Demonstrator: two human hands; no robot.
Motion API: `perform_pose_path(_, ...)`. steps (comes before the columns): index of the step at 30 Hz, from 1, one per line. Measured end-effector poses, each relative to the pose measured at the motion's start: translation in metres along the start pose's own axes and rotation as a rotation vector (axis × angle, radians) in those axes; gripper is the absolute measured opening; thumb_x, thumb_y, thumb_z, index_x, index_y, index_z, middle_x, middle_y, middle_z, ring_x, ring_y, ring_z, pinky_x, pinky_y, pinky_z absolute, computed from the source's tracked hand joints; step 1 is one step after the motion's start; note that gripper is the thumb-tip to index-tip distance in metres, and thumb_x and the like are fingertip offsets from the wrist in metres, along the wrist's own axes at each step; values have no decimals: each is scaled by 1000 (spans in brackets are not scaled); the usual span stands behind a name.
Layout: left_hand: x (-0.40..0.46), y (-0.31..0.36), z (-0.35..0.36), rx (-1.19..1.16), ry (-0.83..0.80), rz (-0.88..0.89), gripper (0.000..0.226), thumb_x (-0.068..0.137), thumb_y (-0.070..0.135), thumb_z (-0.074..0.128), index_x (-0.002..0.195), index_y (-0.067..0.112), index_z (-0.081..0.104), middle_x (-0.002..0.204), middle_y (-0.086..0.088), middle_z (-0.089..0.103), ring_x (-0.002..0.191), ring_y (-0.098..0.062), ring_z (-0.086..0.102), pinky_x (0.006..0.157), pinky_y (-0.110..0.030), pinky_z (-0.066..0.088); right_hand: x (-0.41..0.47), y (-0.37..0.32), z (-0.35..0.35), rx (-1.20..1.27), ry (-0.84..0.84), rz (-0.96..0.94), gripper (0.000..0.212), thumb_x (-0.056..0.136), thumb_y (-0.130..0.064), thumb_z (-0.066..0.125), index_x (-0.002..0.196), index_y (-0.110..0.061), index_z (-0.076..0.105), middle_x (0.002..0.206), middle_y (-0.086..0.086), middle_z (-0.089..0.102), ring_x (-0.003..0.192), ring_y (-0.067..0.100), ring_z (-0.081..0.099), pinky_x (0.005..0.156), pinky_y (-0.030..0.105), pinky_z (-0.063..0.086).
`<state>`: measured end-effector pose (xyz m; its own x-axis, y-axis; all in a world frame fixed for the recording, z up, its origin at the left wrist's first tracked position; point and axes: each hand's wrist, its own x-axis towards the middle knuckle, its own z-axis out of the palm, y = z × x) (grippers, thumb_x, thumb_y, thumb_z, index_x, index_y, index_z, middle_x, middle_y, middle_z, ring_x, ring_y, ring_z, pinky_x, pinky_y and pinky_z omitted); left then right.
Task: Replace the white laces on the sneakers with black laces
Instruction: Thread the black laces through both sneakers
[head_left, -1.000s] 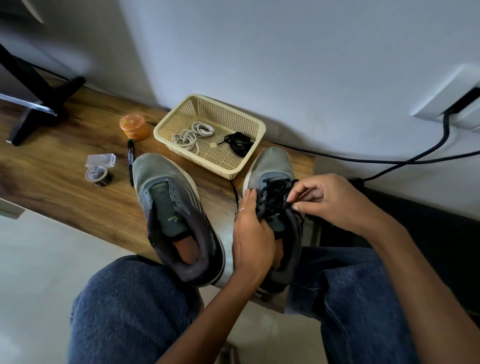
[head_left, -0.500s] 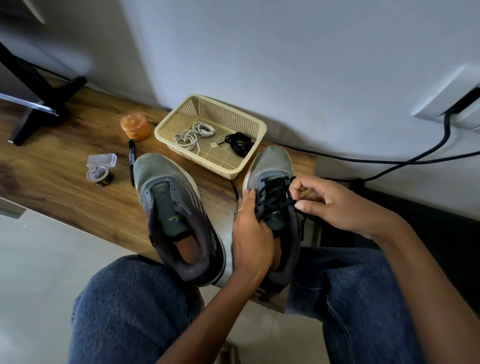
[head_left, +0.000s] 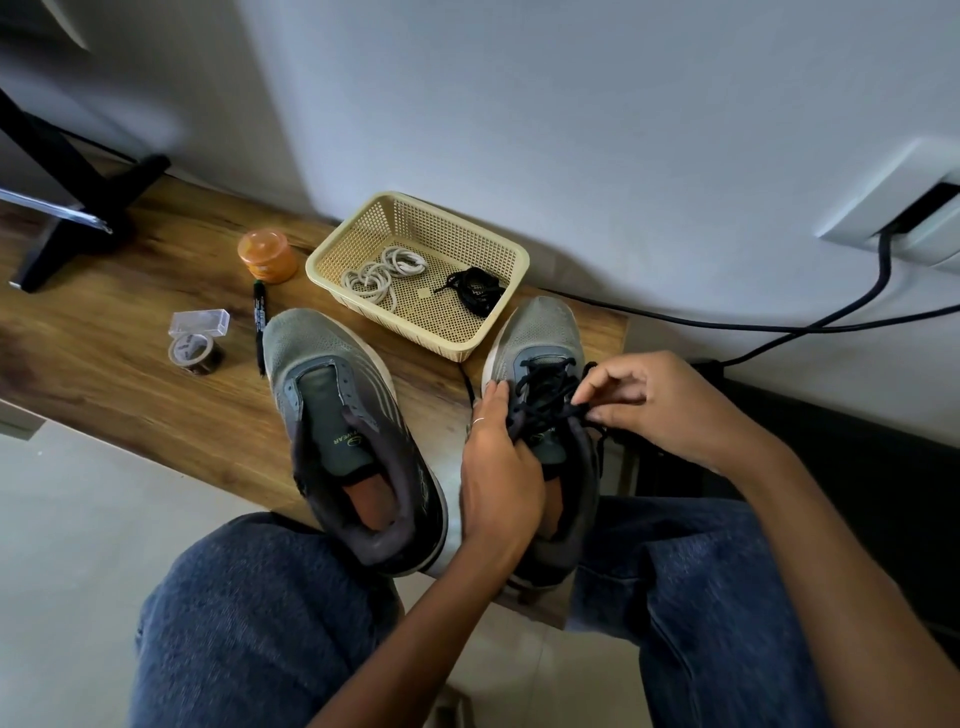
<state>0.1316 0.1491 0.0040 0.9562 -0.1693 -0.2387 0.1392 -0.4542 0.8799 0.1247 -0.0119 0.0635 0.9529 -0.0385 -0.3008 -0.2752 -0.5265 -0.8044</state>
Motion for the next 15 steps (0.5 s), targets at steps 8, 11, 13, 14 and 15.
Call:
perform_pose_path(8,2,-2,0,-33,12,-15,65,90,-11,40,149,15,35,152,-2,39,141,-14,34,115,-36,31,-3,4,-6,72,-84,-67,21,91,-9,61,82,-28,61,91,1,58,83,6,53,82,28,43)
perform_pose_path(11,3,-3,-1,-32,12,-22,65,89,-11,39,149,15,35,150,-3,41,140,-15,36,115,-36,33,-10,-3,-9,257,-186,1,33,95,-9,55,73,-34,59,101,13,56,84,5,50,77,22,45)
perform_pose_path(13,3,-2,-1,-31,2,-17,65,89,-11,40,149,15,35,151,-2,40,140,-14,35,115,-35,32,-11,-4,-8,300,-174,26,31,93,-9,57,73,-32,61,94,7,60,84,13,50,80,28,45)
perform_pose_path(14,3,-2,-1,-29,-1,-17,66,89,-11,40,149,15,35,152,-2,39,141,-13,34,115,-35,31,-10,-3,-7,265,-123,13,26,91,-10,61,75,-29,63,89,2,63,81,15,53,82,32,46)
perform_pose_path(15,3,-2,0,-27,-2,-16,66,89,-11,40,149,16,34,152,-1,38,141,-13,33,116,-34,31,-8,-2,-6,202,-65,-1,19,89,-11,65,78,-26,65,86,1,66,78,16,58,84,33,47)
